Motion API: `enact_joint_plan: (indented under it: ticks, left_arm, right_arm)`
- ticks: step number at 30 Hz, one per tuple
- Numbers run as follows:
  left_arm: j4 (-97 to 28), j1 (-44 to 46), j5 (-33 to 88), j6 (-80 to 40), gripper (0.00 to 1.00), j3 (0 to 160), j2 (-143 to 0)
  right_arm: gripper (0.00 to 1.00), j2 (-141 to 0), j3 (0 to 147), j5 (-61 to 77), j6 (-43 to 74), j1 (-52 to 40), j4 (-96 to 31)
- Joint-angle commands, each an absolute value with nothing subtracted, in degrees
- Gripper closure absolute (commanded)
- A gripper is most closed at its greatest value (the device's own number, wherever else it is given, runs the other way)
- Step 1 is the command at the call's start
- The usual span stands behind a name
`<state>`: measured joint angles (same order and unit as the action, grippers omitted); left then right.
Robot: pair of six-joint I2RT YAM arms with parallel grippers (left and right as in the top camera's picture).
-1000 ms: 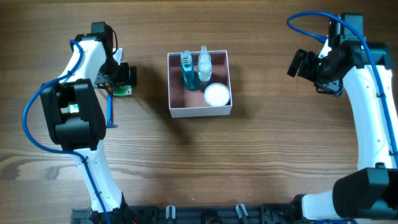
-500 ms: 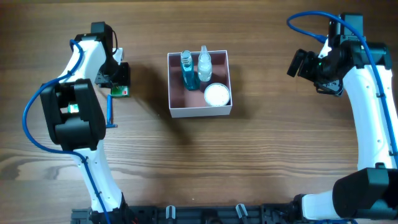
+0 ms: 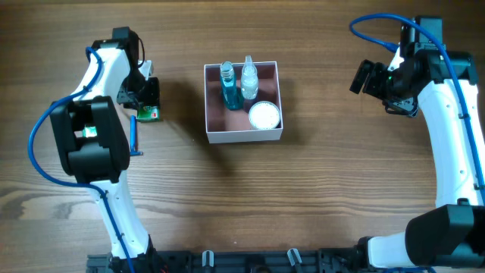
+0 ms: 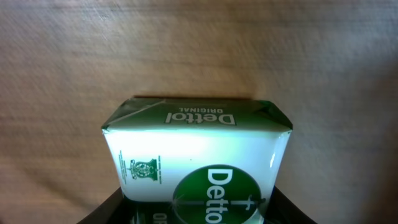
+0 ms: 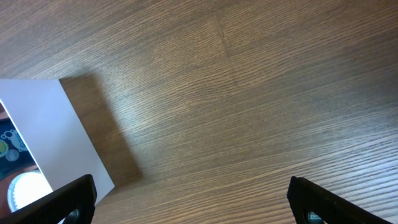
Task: Pack container
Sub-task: 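Carry the Dettol bar with the left gripper into the box, release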
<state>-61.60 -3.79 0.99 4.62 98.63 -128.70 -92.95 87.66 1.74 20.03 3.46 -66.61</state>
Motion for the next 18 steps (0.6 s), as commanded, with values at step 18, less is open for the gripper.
enact_joint_plan:
  ticks: [18]
  left_arm:
    - [-72.2,22.5,2.5,-16.1,0.96,103.4,-102.6]
  right_arm:
    - [0.0,-93.6,87.6,2.7,19.0,3.4,-66.1]
